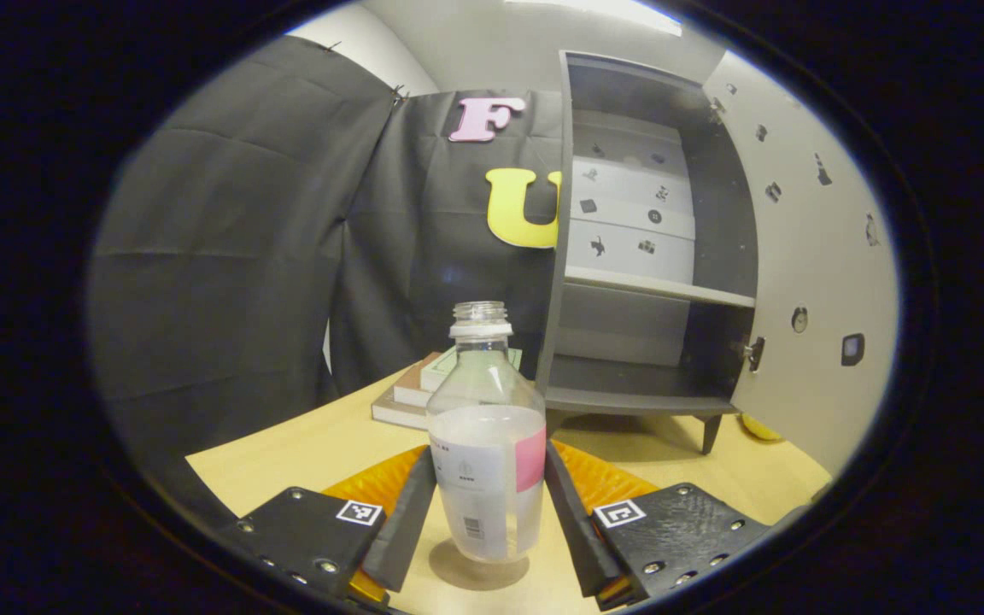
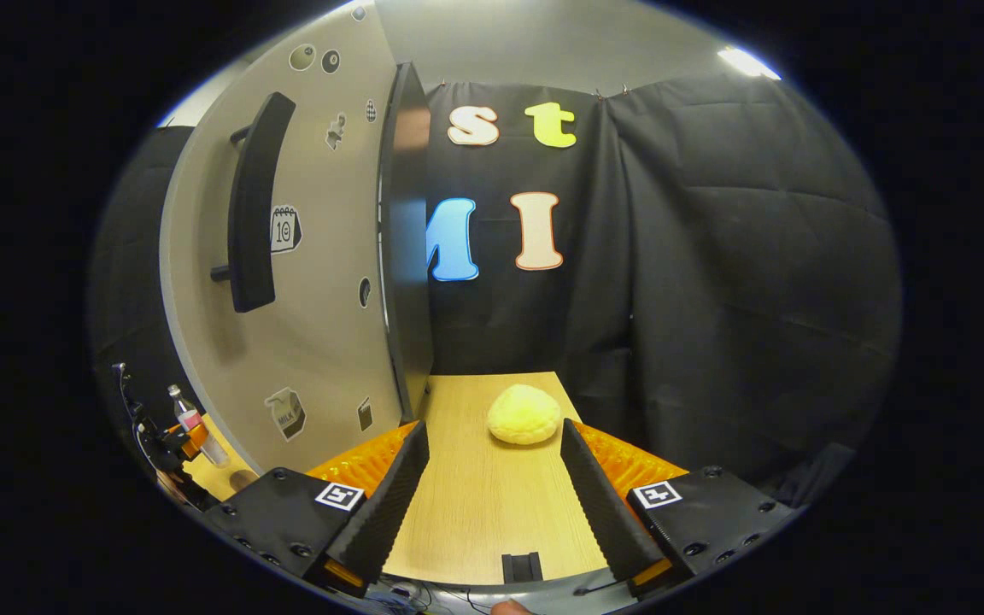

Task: Open the cabinet door with the right hand, grasp the bottle in the cabinet with the left hand and place it on the coaster, then close the cabinet door with the right hand.

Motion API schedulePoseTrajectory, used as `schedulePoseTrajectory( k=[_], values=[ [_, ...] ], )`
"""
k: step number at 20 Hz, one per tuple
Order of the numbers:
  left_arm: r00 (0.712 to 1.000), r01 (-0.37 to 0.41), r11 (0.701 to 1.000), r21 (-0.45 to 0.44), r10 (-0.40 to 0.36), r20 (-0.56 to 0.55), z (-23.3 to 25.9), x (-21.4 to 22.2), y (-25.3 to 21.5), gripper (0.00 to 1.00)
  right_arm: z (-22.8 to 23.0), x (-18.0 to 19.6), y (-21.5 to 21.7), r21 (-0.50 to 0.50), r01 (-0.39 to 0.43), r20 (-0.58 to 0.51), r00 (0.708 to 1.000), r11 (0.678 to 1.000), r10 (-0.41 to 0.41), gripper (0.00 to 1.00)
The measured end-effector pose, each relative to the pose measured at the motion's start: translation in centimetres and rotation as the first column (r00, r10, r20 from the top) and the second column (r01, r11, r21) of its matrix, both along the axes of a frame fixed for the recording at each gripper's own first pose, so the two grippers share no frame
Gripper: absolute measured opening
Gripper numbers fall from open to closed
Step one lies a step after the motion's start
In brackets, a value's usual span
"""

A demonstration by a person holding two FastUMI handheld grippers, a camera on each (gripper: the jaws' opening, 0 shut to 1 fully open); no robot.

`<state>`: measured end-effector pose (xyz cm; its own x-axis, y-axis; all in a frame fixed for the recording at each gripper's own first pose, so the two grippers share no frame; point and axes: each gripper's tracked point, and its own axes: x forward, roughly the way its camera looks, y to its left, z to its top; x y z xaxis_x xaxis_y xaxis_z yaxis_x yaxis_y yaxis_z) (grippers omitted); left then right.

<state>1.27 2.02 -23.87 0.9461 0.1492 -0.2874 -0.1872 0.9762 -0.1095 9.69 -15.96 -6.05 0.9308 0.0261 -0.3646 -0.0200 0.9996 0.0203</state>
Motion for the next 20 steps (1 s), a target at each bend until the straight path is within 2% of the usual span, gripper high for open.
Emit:
schedulePoseTrajectory(
  k=[4,5,6,7,8,15,16,17,18,19,20],
  values=[
    [0.998,-0.005,1.000,0.028,0.007,-0.057,-3.8,0.5,0.0,0.72,-0.3,-0.4,-0.9,0.000,0.015,-0.013,1.000,1.000,-0.015,0.93],
    [0.998,-0.008,0.999,0.034,0.010,-0.068,-4.6,0.6,0.0,0.75,-0.3,-0.5,-1.1,-0.004,0.019,-0.019,1.000,1.000,-0.019,0.98],
    [0.997,-0.012,0.999,0.037,0.015,-0.075,-5.3,0.6,0.0,0.72,-0.5,-0.5,-1.3,-0.009,0.023,-0.024,0.999,1.000,-0.023,0.93],
    [0.997,-0.018,0.999,0.037,0.020,-0.073,-5.7,0.7,0.0,0.72,-0.7,-0.6,-1.5,-0.012,0.026,-0.031,0.999,1.000,-0.026,0.93],
    [0.998,-0.020,0.999,0.033,0.022,-0.066,-5.9,0.7,-0.2,0.75,-1.0,-0.7,-1.5,-0.014,0.029,-0.037,0.999,0.999,-0.029,0.93],
    [0.998,-0.004,0.998,0.065,0.008,-0.059,-7.3,0.3,-1.4,0.76,-1.5,-0.1,-0.3,-0.021,0.014,-0.055,0.998,1.000,-0.015,0.94],
    [0.998,0.001,0.998,0.069,0.003,-0.062,-7.6,0.0,-1.6,0.75,-1.5,0.0,0.0,-0.022,0.009,-0.052,0.999,1.000,-0.010,0.99],
    [0.998,0.003,0.998,0.070,0.001,-0.064,-7.6,-0.3,-1.8,0.75,-1.4,0.1,0.2,-0.021,0.004,-0.049,0.999,1.000,-0.005,0.99],
    [0.998,0.004,0.997,0.073,0.001,-0.065,-7.5,-0.6,-1.8,0.76,-1.3,0.2,0.5,-0.020,-0.001,-0.046,0.999,1.000,0.000,0.94],
    [0.998,0.003,0.997,0.076,0.002,-0.065,-7.4,-0.8,-1.9,0.72,-1.3,0.4,0.8,-0.020,-0.006,-0.045,0.999,1.000,0.005,0.94],
    [0.998,0.004,0.997,0.077,0.002,-0.069,-7.5,-1.1,-2.0,0.72,-1.4,0.5,1.0,-0.021,-0.011,-0.046,0.999,1.000,0.011,0.99]
  ],
)
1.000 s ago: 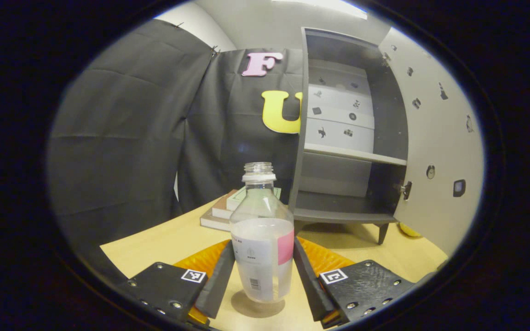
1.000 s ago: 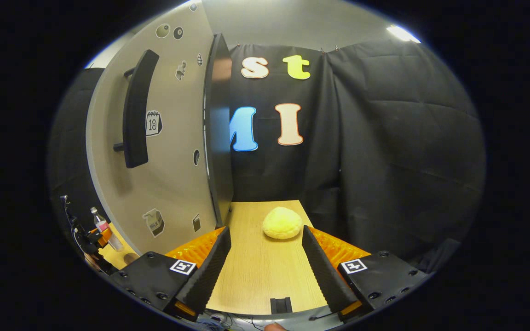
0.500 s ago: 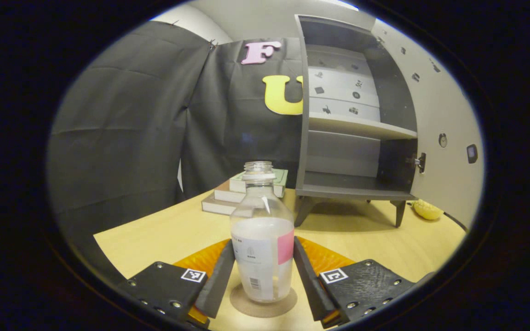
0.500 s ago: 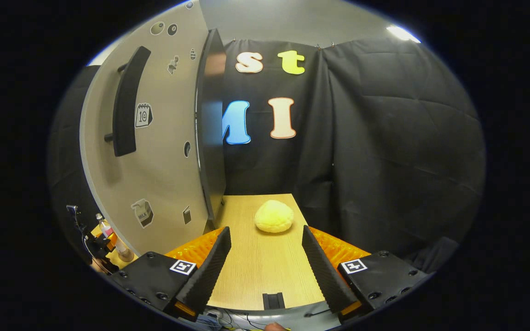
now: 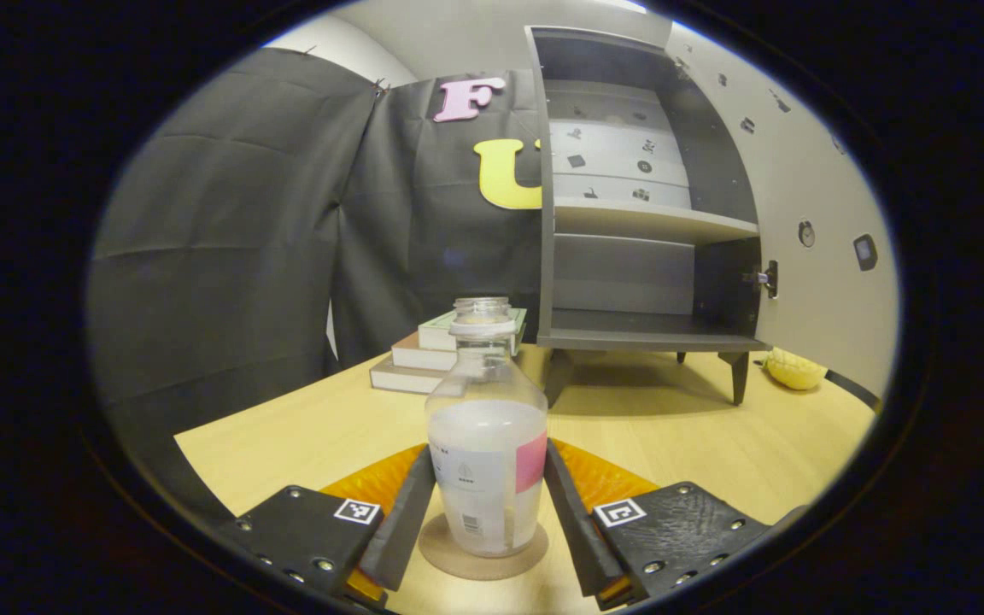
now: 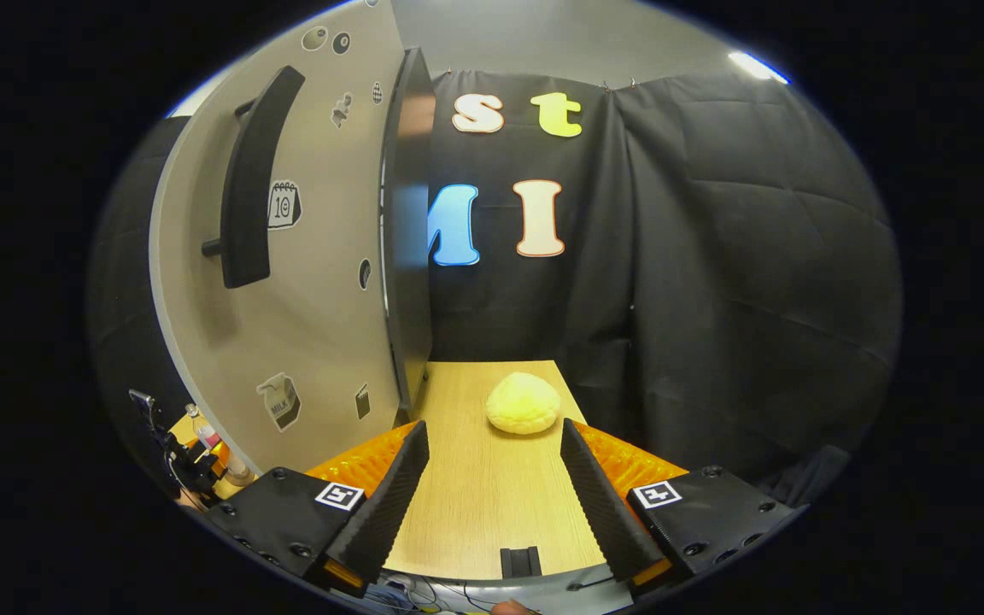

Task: Open the cabinet door with the right hand, grasp the bottle in the cabinet with the left hand and place it on the coaster, then close the cabinet door with the right hand.

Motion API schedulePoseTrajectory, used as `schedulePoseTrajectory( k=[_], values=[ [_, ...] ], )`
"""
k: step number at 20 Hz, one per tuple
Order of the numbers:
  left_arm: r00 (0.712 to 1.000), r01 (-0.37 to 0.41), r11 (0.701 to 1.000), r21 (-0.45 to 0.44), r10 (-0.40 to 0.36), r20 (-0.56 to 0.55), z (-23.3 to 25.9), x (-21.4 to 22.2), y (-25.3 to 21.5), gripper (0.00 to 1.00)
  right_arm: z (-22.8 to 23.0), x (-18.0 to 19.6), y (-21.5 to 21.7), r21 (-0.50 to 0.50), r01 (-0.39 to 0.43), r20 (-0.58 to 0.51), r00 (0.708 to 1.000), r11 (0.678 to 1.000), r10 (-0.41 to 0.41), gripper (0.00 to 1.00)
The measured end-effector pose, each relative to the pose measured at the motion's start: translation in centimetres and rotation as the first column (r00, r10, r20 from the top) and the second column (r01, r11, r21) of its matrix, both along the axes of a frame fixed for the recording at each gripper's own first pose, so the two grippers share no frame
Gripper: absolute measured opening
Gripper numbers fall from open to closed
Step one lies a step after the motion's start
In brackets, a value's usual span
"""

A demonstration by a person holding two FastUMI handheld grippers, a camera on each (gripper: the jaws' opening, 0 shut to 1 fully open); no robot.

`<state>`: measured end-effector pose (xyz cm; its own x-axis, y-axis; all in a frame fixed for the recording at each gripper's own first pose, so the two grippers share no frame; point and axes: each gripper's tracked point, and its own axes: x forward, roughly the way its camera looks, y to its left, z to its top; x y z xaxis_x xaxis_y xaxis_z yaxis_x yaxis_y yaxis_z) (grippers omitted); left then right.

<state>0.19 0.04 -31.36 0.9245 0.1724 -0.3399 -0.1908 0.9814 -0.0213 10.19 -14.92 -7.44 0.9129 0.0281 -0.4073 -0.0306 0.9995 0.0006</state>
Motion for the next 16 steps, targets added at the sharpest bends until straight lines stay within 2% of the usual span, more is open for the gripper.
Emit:
schedulePoseTrajectory(
  k=[1,2,3,4,7,9,10,14,15,16],
  values=[
    [1.000,0.002,1.000,-0.002,-0.002,0.003,0.1,-0.1,-0.1,0.75,0.0,0.0,0.2,0.001,-0.005,-0.001,1.000,1.000,0.005,0.99],
    [1.000,0.004,1.000,-0.004,-0.004,0.003,0.3,-0.2,-0.2,0.73,-0.1,0.2,0.5,0.003,-0.010,-0.002,1.000,1.000,0.010,0.94],
    [1.000,0.003,1.000,-0.005,-0.003,-0.003,0.5,-0.3,-0.1,0.76,0.0,0.2,0.7,0.007,-0.018,-0.005,1.000,1.000,0.018,0.94],
    [1.000,-0.002,1.000,-0.004,0.002,-0.011,0.5,-0.4,0.0,0.75,0.0,0.4,1.1,0.010,-0.028,-0.006,1.000,1.000,0.028,0.99],
    [1.000,0.002,1.000,-0.008,-0.003,-0.025,1.7,-0.9,-0.3,0.88,0.9,0.9,1.5,0.007,-0.051,0.017,0.999,0.999,0.051,0.99],
    [1.000,0.001,1.000,0.010,0.000,-0.028,3.3,-1.5,-0.3,0.88,1.5,1.2,1.6,0.023,-0.065,0.036,0.997,0.998,0.064,0.99],
    [1.000,0.000,1.000,0.021,0.000,-0.024,4.4,-1.7,-0.3,0.85,1.7,1.2,1.8,0.035,-0.073,0.044,0.996,0.997,0.071,0.94],
    [1.000,-0.023,0.997,0.075,0.023,0.004,11.1,-3.1,-0.3,0.88,2.6,1.8,1.9,0.087,-0.110,0.063,0.993,0.990,0.105,0.94],
    [0.999,-0.031,0.996,0.079,0.029,0.019,13.3,-3.1,-0.3,0.91,2.9,2.0,1.9,0.100,-0.121,0.069,0.991,0.988,0.114,0.99],
    [0.999,-0.036,0.996,0.086,0.033,0.031,15.4,-3.6,-0.4,0.85,3.4,2.4,1.9,0.111,-0.130,0.077,0.990,0.985,0.122,0.94]
  ],
)
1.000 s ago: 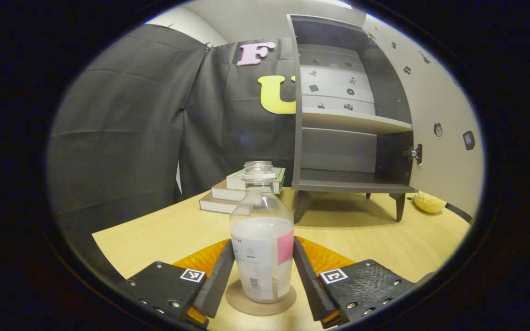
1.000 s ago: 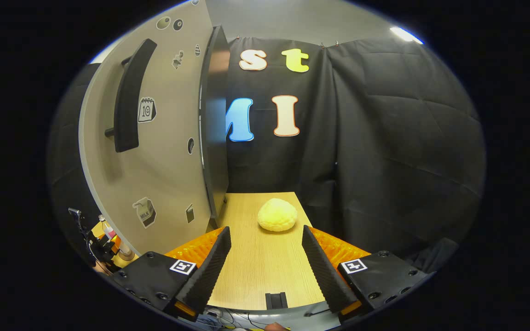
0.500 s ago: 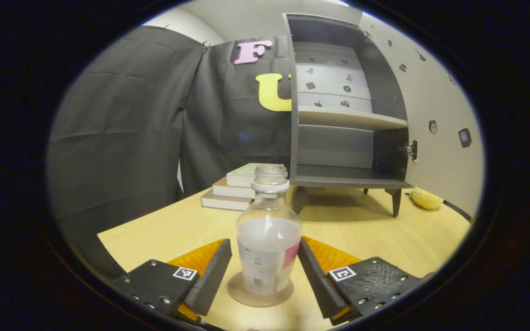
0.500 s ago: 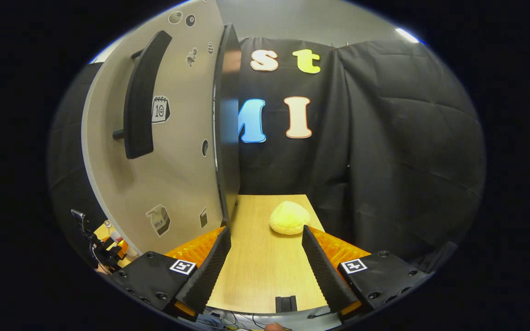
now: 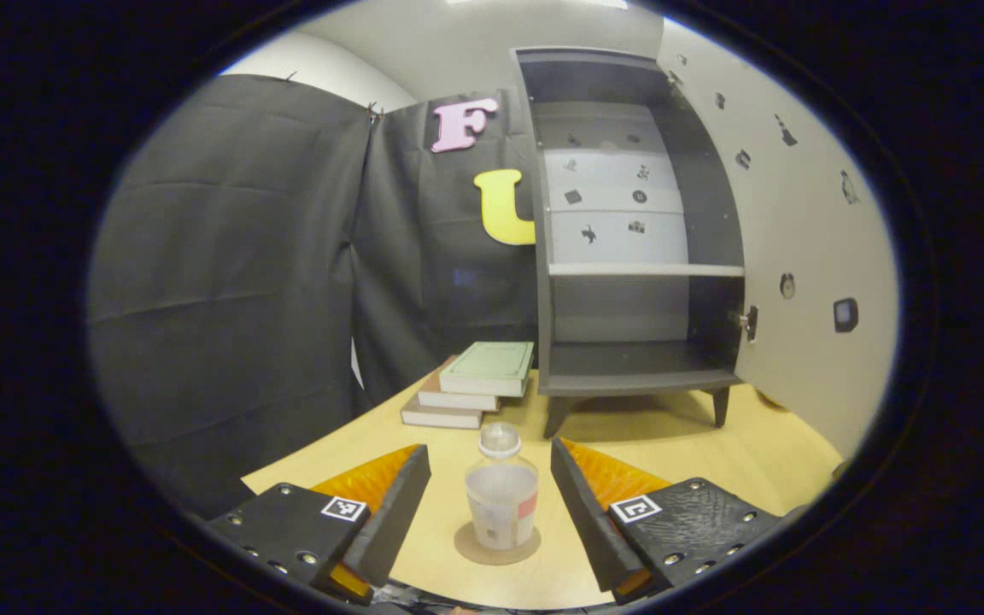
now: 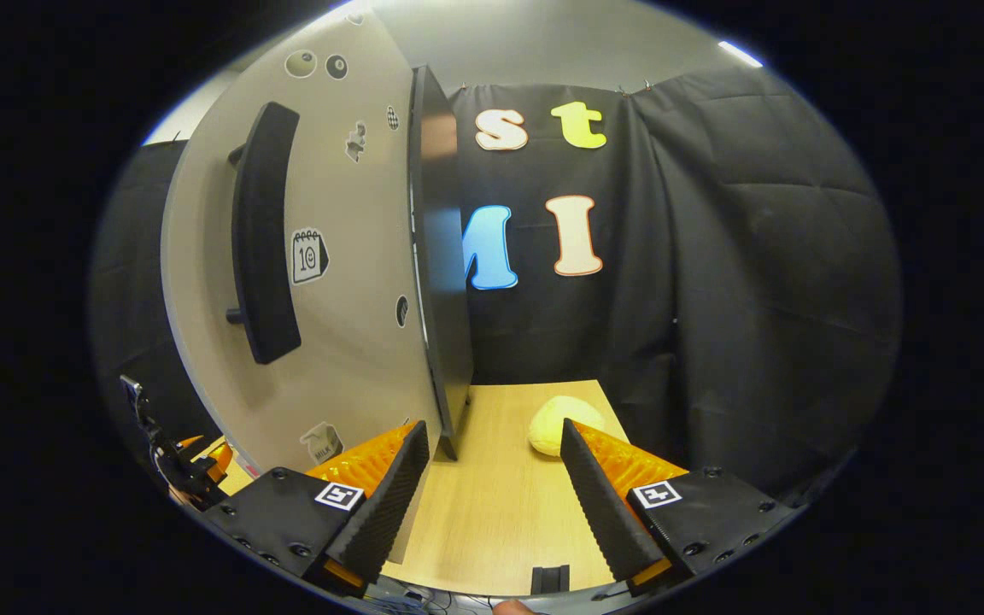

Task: Open the cabinet door with the right hand, grasp the bottle in the cabinet with the left hand and place it on the coaster, then close the cabinet door with the right hand.

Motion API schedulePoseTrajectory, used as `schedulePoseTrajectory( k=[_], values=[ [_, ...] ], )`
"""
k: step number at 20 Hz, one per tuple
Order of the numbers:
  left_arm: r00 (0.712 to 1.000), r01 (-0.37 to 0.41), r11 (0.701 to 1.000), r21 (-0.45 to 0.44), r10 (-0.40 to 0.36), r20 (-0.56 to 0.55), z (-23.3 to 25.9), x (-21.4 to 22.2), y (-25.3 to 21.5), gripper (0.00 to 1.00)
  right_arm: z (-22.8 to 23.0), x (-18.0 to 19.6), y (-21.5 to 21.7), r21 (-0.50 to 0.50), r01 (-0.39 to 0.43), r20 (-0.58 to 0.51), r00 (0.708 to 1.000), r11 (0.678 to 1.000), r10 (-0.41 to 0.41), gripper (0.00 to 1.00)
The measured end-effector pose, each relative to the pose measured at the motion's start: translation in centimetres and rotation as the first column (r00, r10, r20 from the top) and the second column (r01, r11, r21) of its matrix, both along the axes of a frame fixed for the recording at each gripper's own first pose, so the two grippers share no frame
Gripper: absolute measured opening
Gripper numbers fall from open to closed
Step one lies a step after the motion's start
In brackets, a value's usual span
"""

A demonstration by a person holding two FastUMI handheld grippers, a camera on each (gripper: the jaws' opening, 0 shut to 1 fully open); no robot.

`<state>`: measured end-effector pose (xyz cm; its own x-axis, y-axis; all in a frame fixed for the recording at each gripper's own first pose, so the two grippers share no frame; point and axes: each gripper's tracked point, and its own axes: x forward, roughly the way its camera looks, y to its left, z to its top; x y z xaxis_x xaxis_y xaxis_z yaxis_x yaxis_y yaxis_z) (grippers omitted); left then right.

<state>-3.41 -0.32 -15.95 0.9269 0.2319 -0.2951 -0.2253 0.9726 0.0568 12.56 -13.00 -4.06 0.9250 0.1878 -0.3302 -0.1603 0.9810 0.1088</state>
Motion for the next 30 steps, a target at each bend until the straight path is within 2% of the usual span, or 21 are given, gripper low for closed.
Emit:
schedulePoseTrajectory(
  k=[1,2,3,4,6,11,12,13,14,15,16,17,21,25,30],
  values=[
    [1.000,-0.001,1.000,0.010,0.001,0.008,2.0,-0.2,-0.1,0.88,0.6,0.3,-0.2,0.010,-0.003,0.011,1.000,1.000,0.003,0.94],
    [1.000,0.002,1.000,0.025,-0.002,0.017,3.9,-0.3,-0.3,0.85,1.2,0.6,-0.3,0.024,-0.007,0.025,1.000,1.000,0.006,0.99],
    [1.000,0.003,0.999,0.041,-0.003,0.015,5.5,-0.5,-0.4,0.85,2.1,0.9,-0.3,0.043,-0.014,0.037,0.999,0.999,0.012,0.94],
    [1.000,0.005,0.998,0.057,-0.006,0.017,6.9,-0.6,-0.4,0.88,2.9,1.2,-0.1,0.064,-0.025,0.048,0.999,0.998,0.022,0.93],
    [1.000,0.002,0.997,0.071,-0.004,0.026,9.7,-0.7,-0.3,0.86,4.9,1.6,0.2,0.101,-0.048,0.074,0.996,0.994,0.040,0.94],
    [0.996,0.016,1.000,0.010,-0.016,0.083,14.4,-0.1,-0.9,0.85,8.8,2.0,1.3,0.127,-0.104,0.132,0.987,0.986,0.087,0.93],
    [0.996,0.019,1.000,0.010,-0.020,0.089,14.8,0.1,-0.8,0.85,9.2,2.0,1.8,0.127,-0.111,0.139,0.986,0.986,0.093,0.93],
    [0.995,0.025,1.000,0.013,-0.026,0.095,15.2,0.4,-0.6,0.85,9.7,1.8,2.2,0.126,-0.117,0.147,0.984,0.985,0.098,0.98],
    [0.994,0.032,0.999,0.016,-0.034,0.101,15.5,0.6,-0.6,0.85,10.0,1.6,2.9,0.124,-0.127,0.154,0.982,0.984,0.107,0.98],
    [0.993,0.038,0.999,0.014,-0.039,0.108,15.8,0.8,-0.4,0.85,10.3,1.4,3.5,0.115,-0.129,0.157,0.981,0.985,0.111,0.93],
    [0.993,0.045,0.999,0.008,-0.045,0.111,15.8,0.8,-0.1,0.85,10.5,1.4,3.6,0.091,-0.121,0.166,0.981,0.988,0.105,0.98],
    [0.992,0.051,0.999,0.002,-0.051,0.114,15.8,0.9,0.2,0.88,11.0,1.1,3.5,0.064,-0.110,0.184,0.978,0.992,0.097,0.98],
    [0.989,0.073,0.997,-0.032,-0.068,0.131,15.5,2.1,1.8,0.85,11.8,1.3,4.9,-0.051,-0.080,0.223,0.971,0.996,0.089,0.97],
    [0.987,0.097,0.993,-0.062,-0.088,0.135,15.0,3.5,3.5,0.85,11.4,-0.2,8.3,-0.026,-0.098,0.197,0.975,0.995,0.101,0.97],
    [0.984,0.125,0.991,-0.055,-0.117,0.133,14.6,4.4,5.7,0.90,11.8,0.2,11.6,-0.036,-0.097,0.198,0.975,0.995,0.103,0.97]
  ],
)
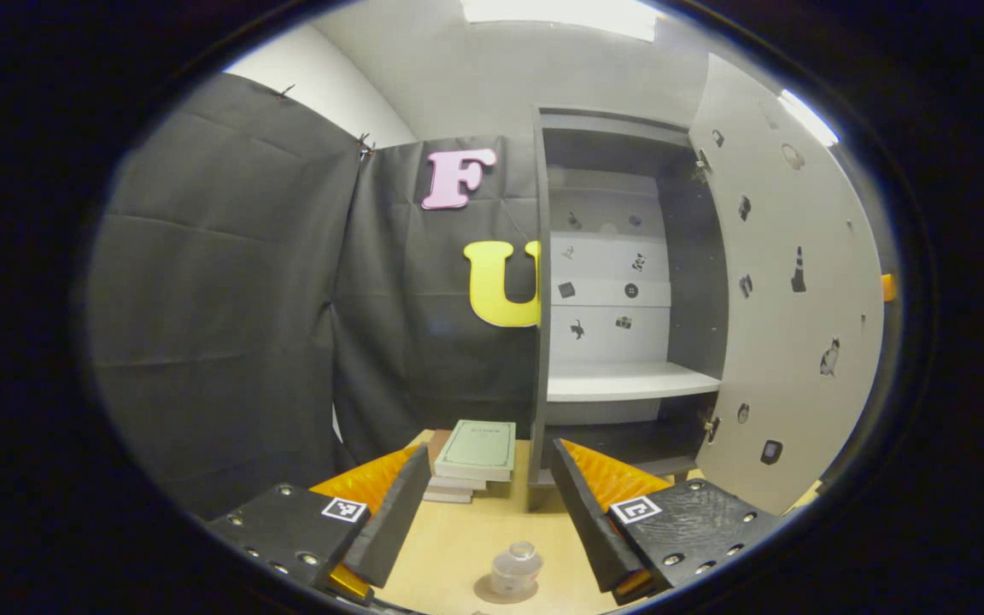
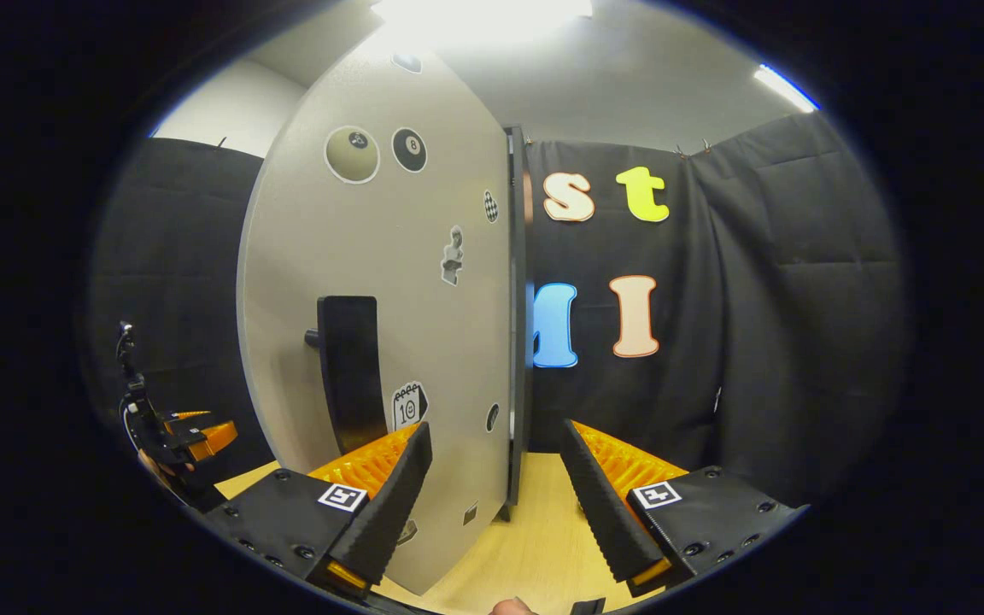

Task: Open the cabinet door with the right hand, grasp the bottle in the cabinet with the left hand and place it on the coaster, then close the cabinet door with the right hand.

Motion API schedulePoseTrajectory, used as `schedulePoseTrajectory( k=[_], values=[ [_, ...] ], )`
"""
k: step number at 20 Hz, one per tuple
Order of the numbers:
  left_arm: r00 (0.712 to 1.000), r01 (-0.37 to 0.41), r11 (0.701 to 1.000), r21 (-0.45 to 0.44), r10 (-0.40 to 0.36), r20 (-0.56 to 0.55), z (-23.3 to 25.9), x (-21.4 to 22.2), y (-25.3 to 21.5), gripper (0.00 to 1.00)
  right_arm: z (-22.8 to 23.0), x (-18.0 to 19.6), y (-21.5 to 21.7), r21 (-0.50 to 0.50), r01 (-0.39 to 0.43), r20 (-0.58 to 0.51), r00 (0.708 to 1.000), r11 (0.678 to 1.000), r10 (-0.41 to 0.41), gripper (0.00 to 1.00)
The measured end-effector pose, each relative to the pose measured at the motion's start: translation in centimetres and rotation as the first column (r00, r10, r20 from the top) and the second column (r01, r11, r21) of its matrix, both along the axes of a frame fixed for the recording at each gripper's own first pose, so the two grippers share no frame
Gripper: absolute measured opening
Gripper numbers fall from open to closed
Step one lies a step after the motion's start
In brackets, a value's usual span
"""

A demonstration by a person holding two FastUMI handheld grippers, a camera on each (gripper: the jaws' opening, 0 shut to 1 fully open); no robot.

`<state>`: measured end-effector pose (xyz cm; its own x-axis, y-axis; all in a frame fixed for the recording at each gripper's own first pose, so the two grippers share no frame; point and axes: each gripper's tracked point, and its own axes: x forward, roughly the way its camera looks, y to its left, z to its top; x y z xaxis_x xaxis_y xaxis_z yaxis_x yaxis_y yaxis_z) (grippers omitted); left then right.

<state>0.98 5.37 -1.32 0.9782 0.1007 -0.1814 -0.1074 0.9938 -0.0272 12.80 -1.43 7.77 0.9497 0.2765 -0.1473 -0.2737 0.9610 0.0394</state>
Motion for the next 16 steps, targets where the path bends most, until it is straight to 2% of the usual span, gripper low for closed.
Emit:
schedulePoseTrajectory(
  k=[5,6,16],
  values=[
    [1.000,-0.002,1.000,0.001,0.002,0.002,-0.1,0.2,3.1,0.85,0.0,0.6,3.8,0.017,-0.027,-0.008,1.000,1.000,0.027,0.97],
    [1.000,-0.005,1.000,-0.002,0.005,0.002,-0.2,0.1,3.7,0.88,0.1,0.8,4.4,0.021,-0.032,-0.008,0.999,0.999,0.032,0.97],
    [0.997,-0.072,0.997,-0.001,0.072,0.002,-0.8,-1.5,9.7,0.85,-0.4,3.6,12.3,0.108,-0.114,-0.017,0.993,0.988,0.117,0.97]
  ],
)
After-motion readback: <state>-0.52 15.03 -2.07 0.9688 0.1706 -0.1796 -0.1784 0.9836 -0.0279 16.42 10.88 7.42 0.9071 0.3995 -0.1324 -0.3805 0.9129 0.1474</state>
